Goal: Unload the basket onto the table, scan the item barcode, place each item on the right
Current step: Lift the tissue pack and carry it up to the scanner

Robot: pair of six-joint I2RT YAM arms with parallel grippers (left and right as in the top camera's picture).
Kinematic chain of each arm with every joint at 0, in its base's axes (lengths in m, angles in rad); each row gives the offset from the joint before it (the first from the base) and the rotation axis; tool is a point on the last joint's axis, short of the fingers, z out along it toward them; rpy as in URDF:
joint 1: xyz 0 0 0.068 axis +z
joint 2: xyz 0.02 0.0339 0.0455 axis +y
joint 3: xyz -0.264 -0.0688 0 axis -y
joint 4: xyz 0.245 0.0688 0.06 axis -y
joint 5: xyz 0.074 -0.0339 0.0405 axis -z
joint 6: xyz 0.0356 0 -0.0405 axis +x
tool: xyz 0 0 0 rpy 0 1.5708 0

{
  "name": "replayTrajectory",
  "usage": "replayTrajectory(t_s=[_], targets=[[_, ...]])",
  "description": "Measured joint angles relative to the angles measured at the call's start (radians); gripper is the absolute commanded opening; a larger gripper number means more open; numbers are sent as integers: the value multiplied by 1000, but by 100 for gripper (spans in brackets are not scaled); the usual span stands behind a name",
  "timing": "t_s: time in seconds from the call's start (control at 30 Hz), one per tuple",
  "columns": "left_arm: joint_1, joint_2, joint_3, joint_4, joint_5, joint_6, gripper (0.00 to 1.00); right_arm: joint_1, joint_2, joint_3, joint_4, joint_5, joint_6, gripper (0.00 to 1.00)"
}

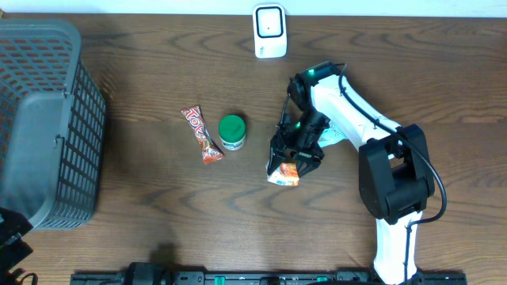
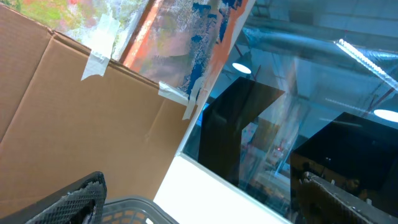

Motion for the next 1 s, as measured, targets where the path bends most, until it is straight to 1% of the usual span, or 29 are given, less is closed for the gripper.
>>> replayTrajectory(t_s=[0.17, 0.27, 0.47, 0.57, 0.63, 0.73, 0.9, 1.0], targets=[[0, 0, 0, 0, 0, 0, 98, -17, 0, 12, 40, -3, 1, 60], [0, 0, 0, 2, 0, 0, 98, -48, 1, 57, 42, -3, 1, 60], [0, 0, 0, 2, 0, 0, 98, -99, 2, 240, 72, -3, 19, 60], [0, 0, 0, 3, 0, 0, 98, -115, 2, 366, 129, 15, 27, 60], [0, 0, 0, 3, 0, 0, 98, -117, 2, 439, 183, 54, 42, 61], [0, 0, 0, 3, 0, 0, 98, -115, 1, 500, 285, 145, 79, 61], [0, 0, 0, -2, 0, -27, 98, -98, 1, 509, 490, 341, 119, 59], [0, 0, 0, -10, 0, -52, 98, -80, 1, 503, 628, 466, 127, 54]])
